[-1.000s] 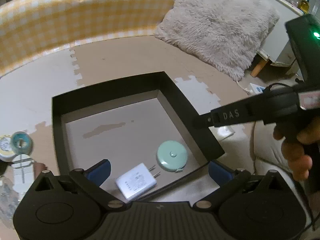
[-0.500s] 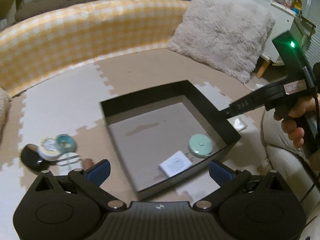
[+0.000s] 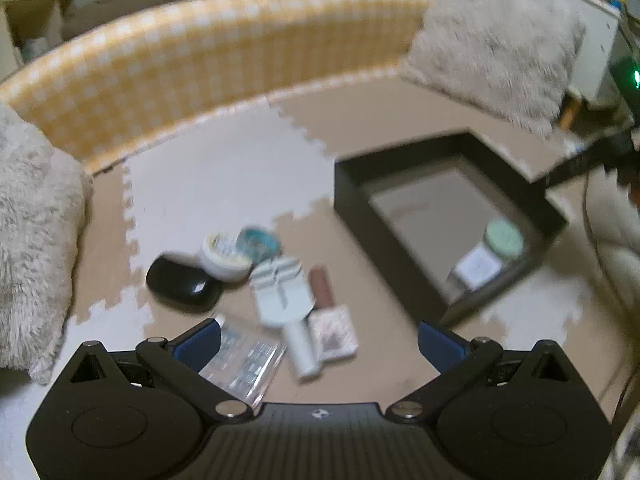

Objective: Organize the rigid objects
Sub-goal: 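Return the left gripper and grasp the clear pill case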

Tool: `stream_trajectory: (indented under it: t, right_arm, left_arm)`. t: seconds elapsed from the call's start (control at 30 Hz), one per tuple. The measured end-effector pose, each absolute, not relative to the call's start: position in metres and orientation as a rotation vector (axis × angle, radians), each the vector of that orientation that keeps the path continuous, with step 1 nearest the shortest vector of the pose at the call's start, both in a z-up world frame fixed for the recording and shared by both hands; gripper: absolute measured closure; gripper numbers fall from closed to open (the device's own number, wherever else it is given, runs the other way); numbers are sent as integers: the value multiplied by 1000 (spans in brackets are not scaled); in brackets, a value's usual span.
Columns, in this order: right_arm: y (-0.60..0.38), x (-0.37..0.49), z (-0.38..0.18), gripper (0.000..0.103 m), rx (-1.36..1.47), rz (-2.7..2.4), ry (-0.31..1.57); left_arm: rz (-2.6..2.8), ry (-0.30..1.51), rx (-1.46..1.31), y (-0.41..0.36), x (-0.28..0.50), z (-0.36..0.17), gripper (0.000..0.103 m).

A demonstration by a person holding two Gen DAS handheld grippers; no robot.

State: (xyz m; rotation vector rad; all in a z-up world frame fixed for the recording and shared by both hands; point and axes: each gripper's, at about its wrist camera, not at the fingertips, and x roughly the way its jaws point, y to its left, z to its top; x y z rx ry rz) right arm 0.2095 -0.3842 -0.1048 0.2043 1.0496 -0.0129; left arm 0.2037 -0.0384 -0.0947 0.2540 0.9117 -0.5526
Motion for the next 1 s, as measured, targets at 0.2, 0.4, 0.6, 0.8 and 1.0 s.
stream_trajectory:
  t: [0.2, 0.4, 0.6, 0.8, 1.0]
  right_arm:
    - [-383, 208, -104, 99, 193, -12, 1050]
    - [-382, 209, -105, 98, 174, -9, 1059]
    - [-382, 209, -105, 98, 170, -9, 1059]
    - [-381, 209, -106, 98, 159, -9, 1062]
    - [-380, 209, -106, 98, 158, -9, 1062]
  left_arm:
    - [-553, 969, 324, -5, 214, -123, 0]
    - [-555, 983, 389, 1, 231, -146, 7]
    - [-557, 991, 384, -4, 249, -163, 21]
    - [-528, 1034, 367, -4, 252, -167, 26]
    - [-451, 1172, 358, -12, 239, -163, 27]
